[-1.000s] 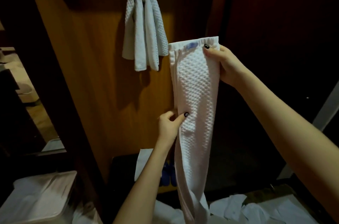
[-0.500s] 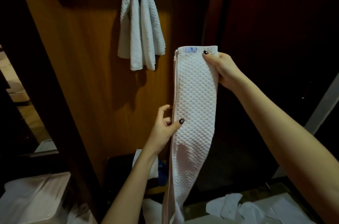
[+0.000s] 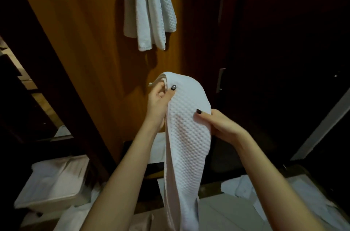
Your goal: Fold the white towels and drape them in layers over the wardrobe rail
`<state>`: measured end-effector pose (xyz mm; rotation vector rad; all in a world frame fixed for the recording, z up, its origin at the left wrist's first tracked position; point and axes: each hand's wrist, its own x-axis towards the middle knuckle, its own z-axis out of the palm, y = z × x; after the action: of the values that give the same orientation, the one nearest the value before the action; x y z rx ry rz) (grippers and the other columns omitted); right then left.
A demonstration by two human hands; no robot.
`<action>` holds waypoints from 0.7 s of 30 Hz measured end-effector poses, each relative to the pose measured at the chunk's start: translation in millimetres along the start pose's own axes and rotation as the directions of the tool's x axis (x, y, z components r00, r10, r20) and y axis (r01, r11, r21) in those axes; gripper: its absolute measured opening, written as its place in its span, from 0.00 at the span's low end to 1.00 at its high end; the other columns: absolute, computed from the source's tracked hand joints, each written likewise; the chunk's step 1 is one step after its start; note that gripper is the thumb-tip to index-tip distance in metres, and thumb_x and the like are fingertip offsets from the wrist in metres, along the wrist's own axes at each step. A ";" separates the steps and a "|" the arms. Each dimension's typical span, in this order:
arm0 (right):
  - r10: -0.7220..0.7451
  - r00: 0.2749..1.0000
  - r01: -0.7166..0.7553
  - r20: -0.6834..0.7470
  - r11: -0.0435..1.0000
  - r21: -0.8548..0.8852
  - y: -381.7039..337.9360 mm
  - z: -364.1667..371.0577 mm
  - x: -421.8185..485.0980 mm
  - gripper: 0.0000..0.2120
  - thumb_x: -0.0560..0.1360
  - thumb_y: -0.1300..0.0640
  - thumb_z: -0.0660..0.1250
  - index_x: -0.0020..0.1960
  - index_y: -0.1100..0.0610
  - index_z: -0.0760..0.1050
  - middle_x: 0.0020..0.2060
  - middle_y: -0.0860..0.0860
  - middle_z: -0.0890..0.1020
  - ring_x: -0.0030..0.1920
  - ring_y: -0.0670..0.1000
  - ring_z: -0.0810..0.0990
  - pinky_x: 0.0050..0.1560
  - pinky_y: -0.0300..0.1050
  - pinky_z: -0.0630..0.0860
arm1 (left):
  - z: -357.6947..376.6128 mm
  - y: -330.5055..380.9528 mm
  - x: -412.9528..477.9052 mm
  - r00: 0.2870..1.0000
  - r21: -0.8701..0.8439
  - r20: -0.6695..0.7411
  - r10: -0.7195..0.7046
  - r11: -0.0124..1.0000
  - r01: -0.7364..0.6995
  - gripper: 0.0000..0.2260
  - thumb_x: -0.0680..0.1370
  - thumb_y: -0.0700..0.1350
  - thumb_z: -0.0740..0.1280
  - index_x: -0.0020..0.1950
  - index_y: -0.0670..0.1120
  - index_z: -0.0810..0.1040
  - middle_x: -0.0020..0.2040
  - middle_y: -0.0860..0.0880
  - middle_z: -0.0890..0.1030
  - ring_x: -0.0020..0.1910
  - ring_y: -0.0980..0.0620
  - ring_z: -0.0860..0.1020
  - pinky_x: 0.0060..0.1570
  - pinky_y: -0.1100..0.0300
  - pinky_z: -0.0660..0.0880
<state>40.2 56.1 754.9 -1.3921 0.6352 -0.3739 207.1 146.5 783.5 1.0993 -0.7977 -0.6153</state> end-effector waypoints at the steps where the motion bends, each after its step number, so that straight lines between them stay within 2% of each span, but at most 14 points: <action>1: -0.034 0.999 0.034 -0.005 0.999 -0.005 2.1 4.2 0.8 0.20 0.72 0.49 0.70 0.59 0.59 0.78 0.52 0.53 0.85 0.52 0.51 0.84 0.46 0.41 0.79 | -2.1 0.7 2.5 1.000 0.021 -0.029 0.005 1.000 -0.004 0.05 0.80 0.36 0.64 0.51 0.44 0.78 0.42 0.54 0.83 0.44 0.54 0.81 0.47 0.56 0.77; 4: -0.165 0.982 0.167 -0.091 0.986 0.015 -0.2 17.3 7.5 0.12 0.76 0.55 0.68 0.58 0.59 0.79 0.51 0.52 0.85 0.51 0.50 0.84 0.46 0.40 0.79 | -11.9 3.0 4.1 0.997 0.127 -0.083 0.001 0.992 0.009 0.06 0.80 0.40 0.65 0.55 0.41 0.78 0.44 0.52 0.84 0.42 0.58 0.82 0.40 0.64 0.77; 8: -0.262 0.944 0.280 -0.201 0.957 0.070 -10.3 29.3 21.7 0.10 0.78 0.59 0.66 0.59 0.60 0.78 0.49 0.52 0.85 0.48 0.49 0.85 0.44 0.40 0.80 | -27.9 -8.9 -8.2 0.998 0.274 -0.056 0.013 0.962 0.003 0.14 0.80 0.43 0.66 0.65 0.42 0.75 0.54 0.53 0.81 0.49 0.64 0.80 0.43 0.71 0.75; 11: -0.272 0.919 0.309 -0.284 0.946 0.095 -20.1 34.4 33.2 0.12 0.79 0.59 0.66 0.61 0.63 0.77 0.51 0.57 0.84 0.49 0.53 0.85 0.47 0.44 0.81 | -30.8 -43.1 -27.0 0.997 0.345 -0.040 -0.062 0.936 0.072 0.11 0.78 0.40 0.69 0.59 0.46 0.74 0.50 0.59 0.78 0.48 0.68 0.78 0.42 0.74 0.74; 12: -0.272 0.908 0.319 -0.320 0.942 0.106 -23.2 34.0 36.8 0.12 0.79 0.59 0.66 0.61 0.63 0.77 0.52 0.58 0.84 0.51 0.54 0.84 0.48 0.46 0.82 | -33.6 -58.2 -31.5 0.992 0.369 -0.053 -0.111 0.921 0.122 0.12 0.77 0.39 0.70 0.58 0.45 0.73 0.50 0.57 0.78 0.48 0.66 0.78 0.41 0.73 0.74; 14: -0.275 0.892 0.337 -0.358 0.933 0.123 -31.3 31.9 41.4 0.11 0.80 0.58 0.65 0.60 0.62 0.77 0.52 0.58 0.84 0.52 0.55 0.84 0.49 0.46 0.81 | -40.4 -87.6 -36.4 0.978 0.444 -0.092 -0.186 0.872 0.207 0.12 0.75 0.38 0.71 0.56 0.39 0.74 0.50 0.46 0.80 0.48 0.55 0.80 0.40 0.68 0.73; 15: -0.278 0.888 0.345 -0.366 0.929 0.133 -35.2 30.2 41.4 0.11 0.80 0.58 0.65 0.59 0.61 0.77 0.51 0.57 0.84 0.51 0.54 0.84 0.48 0.45 0.81 | -43.9 -99.5 -38.0 0.973 0.486 -0.098 -0.208 0.843 0.229 0.09 0.75 0.38 0.72 0.50 0.38 0.75 0.44 0.42 0.79 0.42 0.50 0.80 0.37 0.64 0.71; 16: -0.285 0.883 0.357 -0.373 0.924 0.140 -38.4 27.9 40.9 0.10 0.80 0.57 0.64 0.58 0.60 0.77 0.50 0.56 0.84 0.49 0.52 0.85 0.46 0.44 0.81 | -47.0 -110.7 -39.6 0.967 0.515 -0.102 -0.233 0.819 0.252 0.07 0.74 0.38 0.72 0.42 0.40 0.74 0.37 0.43 0.76 0.36 0.49 0.76 0.35 0.60 0.68; 17: -0.295 0.876 0.372 -0.382 0.917 0.143 -41.4 25.5 39.9 0.10 0.81 0.57 0.64 0.59 0.60 0.77 0.50 0.55 0.84 0.49 0.52 0.85 0.45 0.43 0.81 | -49.5 -119.8 -40.8 0.956 0.530 -0.105 -0.273 0.798 0.286 0.10 0.74 0.39 0.72 0.38 0.41 0.73 0.34 0.44 0.76 0.34 0.50 0.74 0.35 0.57 0.68; 19: -0.316 0.856 0.406 -0.410 0.901 0.155 -46.4 19.6 38.5 0.13 0.81 0.57 0.63 0.62 0.62 0.75 0.53 0.57 0.83 0.52 0.53 0.84 0.47 0.44 0.81 | -49.7 -130.1 -43.8 0.932 0.523 -0.091 -0.351 0.780 0.345 0.08 0.74 0.41 0.72 0.42 0.37 0.77 0.38 0.41 0.81 0.38 0.47 0.79 0.40 0.50 0.75; 21: -0.323 0.838 0.432 -0.440 0.885 0.174 -51.1 13.6 36.0 0.17 0.81 0.57 0.62 0.67 0.65 0.71 0.57 0.60 0.81 0.54 0.56 0.83 0.49 0.46 0.81 | -50.3 -138.2 -43.9 0.922 0.585 -0.083 -0.378 0.731 0.352 0.11 0.75 0.43 0.71 0.50 0.36 0.79 0.44 0.42 0.82 0.44 0.45 0.80 0.48 0.46 0.76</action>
<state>82.9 37.3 798.8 -1.1802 0.6054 -1.0535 215.9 159.8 630.9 1.8617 -0.8388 -0.7421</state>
